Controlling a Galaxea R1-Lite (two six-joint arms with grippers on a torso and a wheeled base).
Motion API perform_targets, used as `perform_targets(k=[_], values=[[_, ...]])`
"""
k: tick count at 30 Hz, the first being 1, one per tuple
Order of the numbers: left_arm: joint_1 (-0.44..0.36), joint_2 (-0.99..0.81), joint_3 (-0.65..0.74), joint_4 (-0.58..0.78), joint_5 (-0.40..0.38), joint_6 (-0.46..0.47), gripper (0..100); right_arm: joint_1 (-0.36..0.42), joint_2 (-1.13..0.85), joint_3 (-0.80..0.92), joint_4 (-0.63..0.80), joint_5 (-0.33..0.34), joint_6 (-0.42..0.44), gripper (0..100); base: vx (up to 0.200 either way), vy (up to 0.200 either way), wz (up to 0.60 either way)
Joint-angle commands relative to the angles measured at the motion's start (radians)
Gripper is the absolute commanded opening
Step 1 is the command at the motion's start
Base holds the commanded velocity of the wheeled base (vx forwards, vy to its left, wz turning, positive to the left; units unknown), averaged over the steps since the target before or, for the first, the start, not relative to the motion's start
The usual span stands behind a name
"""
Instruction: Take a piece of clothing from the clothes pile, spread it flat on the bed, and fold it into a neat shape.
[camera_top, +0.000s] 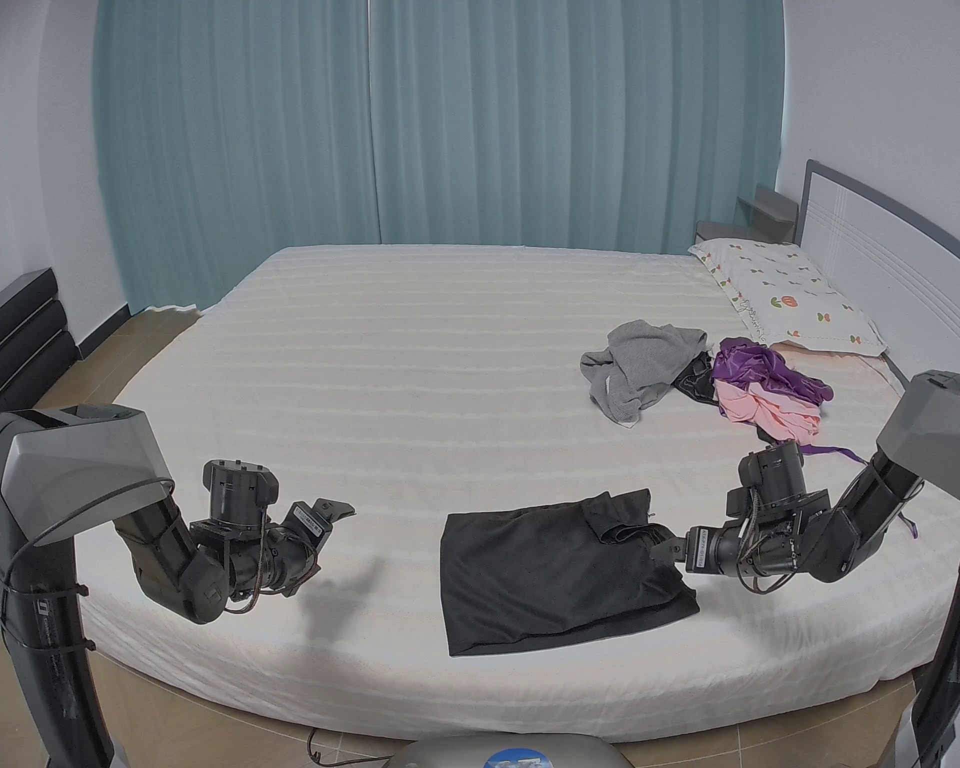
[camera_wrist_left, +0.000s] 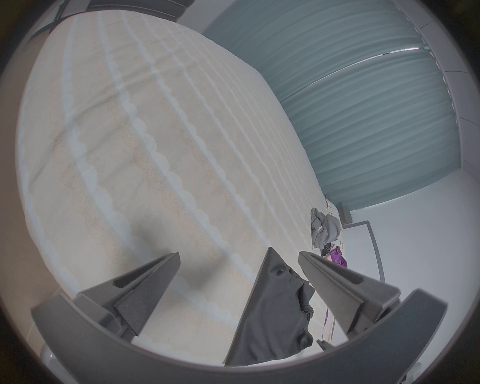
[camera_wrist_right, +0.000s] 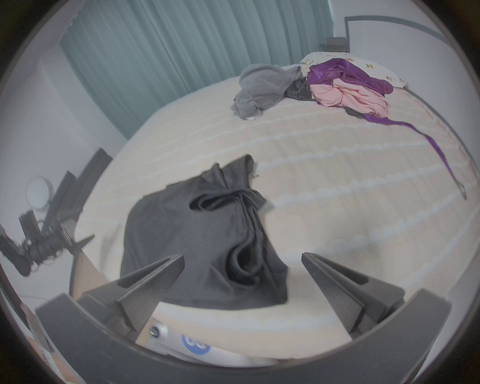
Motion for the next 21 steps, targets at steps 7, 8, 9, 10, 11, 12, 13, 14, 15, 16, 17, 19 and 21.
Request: perform_targets(k=[7, 8, 9, 10, 11, 12, 13, 14, 15, 16, 17, 19, 21], values=[[-0.003, 0.006, 0.0, -0.002, 0.002, 0.001, 100, 0.007, 0.138, -0.006, -0.118, 0.055, 0.069, 100, 0.0, 0.0, 0.0], [-0.003, 0.004, 0.0, 0.0, 0.002, 0.001, 100, 0.007, 0.138, -0.001, -0.118, 0.062, 0.066, 0, 0.0, 0.0, 0.0], [-0.003, 0.006, 0.0, 0.0, 0.002, 0.001, 100, 0.007, 0.136, 0.002, -0.118, 0.062, 0.064, 0, 0.0, 0.0, 0.0], [-0.003, 0.006, 0.0, -0.002, 0.002, 0.001, 100, 0.005, 0.135, 0.007, -0.118, 0.062, 0.057, 0, 0.0, 0.0, 0.0], [-0.003, 0.006, -0.002, -0.002, 0.002, 0.001, 100, 0.002, 0.128, 0.01, -0.116, 0.06, 0.051, 0, 0.0, 0.0, 0.0], [-0.003, 0.006, -0.002, -0.002, 0.002, 0.001, 100, -0.004, 0.122, 0.016, -0.109, 0.059, 0.044, 0, 0.0, 0.0, 0.0], [-0.003, 0.006, -0.002, -0.002, 0.002, 0.001, 100, -0.004, 0.121, 0.017, -0.109, 0.059, 0.043, 0, 0.0, 0.0, 0.0], [-0.003, 0.006, -0.002, -0.002, 0.002, 0.001, 100, -0.019, 0.112, 0.027, -0.107, 0.059, 0.021, 0, 0.0, 0.0, 0.0], [-0.003, 0.006, -0.002, -0.002, 0.002, 0.001, 100, -0.019, 0.112, 0.027, -0.107, 0.059, 0.021, 0, 0.0, 0.0, 0.0], [-0.003, 0.006, -0.002, -0.002, 0.002, 0.001, 100, -0.019, 0.112, 0.027, -0.107, 0.059, 0.021, 0, 0.0, 0.0, 0.0], [-0.003, 0.006, 0.0, -0.002, 0.002, 0.001, 100, -0.044, 0.107, 0.048, -0.106, 0.055, -0.028, 0, 0.0, 0.0, 0.0], [-0.003, 0.006, 0.0, 0.0, 0.002, 0.001, 100, -0.057, 0.102, 0.065, -0.107, 0.055, -0.055, 0, 0.0, 0.0, 0.0], [-0.003, 0.006, 0.0, 0.0, 0.002, 0.001, 100, -0.067, 0.096, 0.082, -0.107, 0.059, -0.078, 0, 0.0, 0.0, 0.0]])
